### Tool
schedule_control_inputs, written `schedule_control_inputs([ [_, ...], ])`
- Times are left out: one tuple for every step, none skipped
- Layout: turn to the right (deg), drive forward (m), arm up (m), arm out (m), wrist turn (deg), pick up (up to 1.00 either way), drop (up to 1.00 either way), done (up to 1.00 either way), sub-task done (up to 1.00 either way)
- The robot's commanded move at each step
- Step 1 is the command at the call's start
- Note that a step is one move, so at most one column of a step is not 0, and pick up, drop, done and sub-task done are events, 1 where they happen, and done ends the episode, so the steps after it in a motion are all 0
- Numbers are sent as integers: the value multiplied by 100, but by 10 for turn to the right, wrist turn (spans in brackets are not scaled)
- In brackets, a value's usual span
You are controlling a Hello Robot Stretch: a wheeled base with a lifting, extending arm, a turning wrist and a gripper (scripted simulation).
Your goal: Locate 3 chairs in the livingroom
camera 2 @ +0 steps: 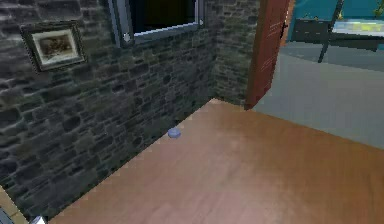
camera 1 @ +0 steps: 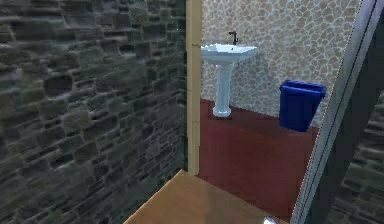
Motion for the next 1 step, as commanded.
schedule_control_inputs([
  [150,0,0,0,0,0,0,0,0],
])
